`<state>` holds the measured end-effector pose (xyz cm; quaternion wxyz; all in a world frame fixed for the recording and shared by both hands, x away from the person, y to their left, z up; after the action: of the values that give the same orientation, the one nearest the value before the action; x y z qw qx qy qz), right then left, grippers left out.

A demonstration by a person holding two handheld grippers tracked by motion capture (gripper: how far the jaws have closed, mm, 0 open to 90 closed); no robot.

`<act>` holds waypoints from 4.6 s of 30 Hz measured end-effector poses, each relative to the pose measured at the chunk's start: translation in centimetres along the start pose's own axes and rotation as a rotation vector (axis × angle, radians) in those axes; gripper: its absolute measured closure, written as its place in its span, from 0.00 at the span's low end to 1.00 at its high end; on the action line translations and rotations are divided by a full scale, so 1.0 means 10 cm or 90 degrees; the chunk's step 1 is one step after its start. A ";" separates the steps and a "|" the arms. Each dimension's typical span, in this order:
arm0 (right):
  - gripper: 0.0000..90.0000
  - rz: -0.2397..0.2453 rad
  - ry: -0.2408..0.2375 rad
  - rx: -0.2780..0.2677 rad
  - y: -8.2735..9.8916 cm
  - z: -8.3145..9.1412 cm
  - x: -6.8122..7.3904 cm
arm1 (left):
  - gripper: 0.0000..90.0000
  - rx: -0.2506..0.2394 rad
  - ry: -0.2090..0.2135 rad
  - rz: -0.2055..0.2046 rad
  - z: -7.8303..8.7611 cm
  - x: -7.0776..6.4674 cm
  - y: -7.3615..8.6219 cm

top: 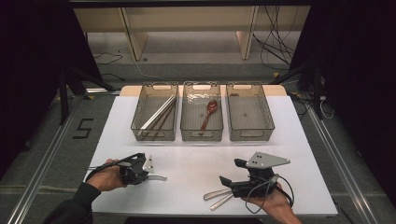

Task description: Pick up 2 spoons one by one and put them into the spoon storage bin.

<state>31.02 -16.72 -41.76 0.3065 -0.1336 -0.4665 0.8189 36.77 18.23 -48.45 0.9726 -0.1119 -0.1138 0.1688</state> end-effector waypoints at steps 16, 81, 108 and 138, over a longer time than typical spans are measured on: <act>0.25 0.006 -0.002 0.002 -0.01 -0.02 0.02 | 0.89 0.002 0.004 0.011 -0.03 0.03 -0.01; 0.25 0.001 0.000 0.002 0.00 -0.01 0.02 | 0.92 -0.215 0.057 0.264 0.51 0.35 -0.31; 0.25 -0.007 -0.008 -0.005 0.00 -0.01 -0.01 | 0.92 -0.326 0.044 0.328 0.61 1.03 -1.44; 0.25 -0.003 -0.014 -0.004 0.00 -0.03 0.00 | 0.91 -0.354 0.048 0.384 0.29 1.22 -2.01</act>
<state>31.16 -16.55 -41.89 0.3032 -0.1244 -0.4726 0.8181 53.29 4.57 -38.35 0.8156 -0.4051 -0.0815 0.4051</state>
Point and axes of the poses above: each handheld gripper's, and its own axes: z roughly backward along the jaws, y roughly out of its underside, x roughly to its left, the point moved 3 cm from there along -z, roughly forward along the jaws, and after that the axes turned 4 degrees about z, right-handed, at the moved point
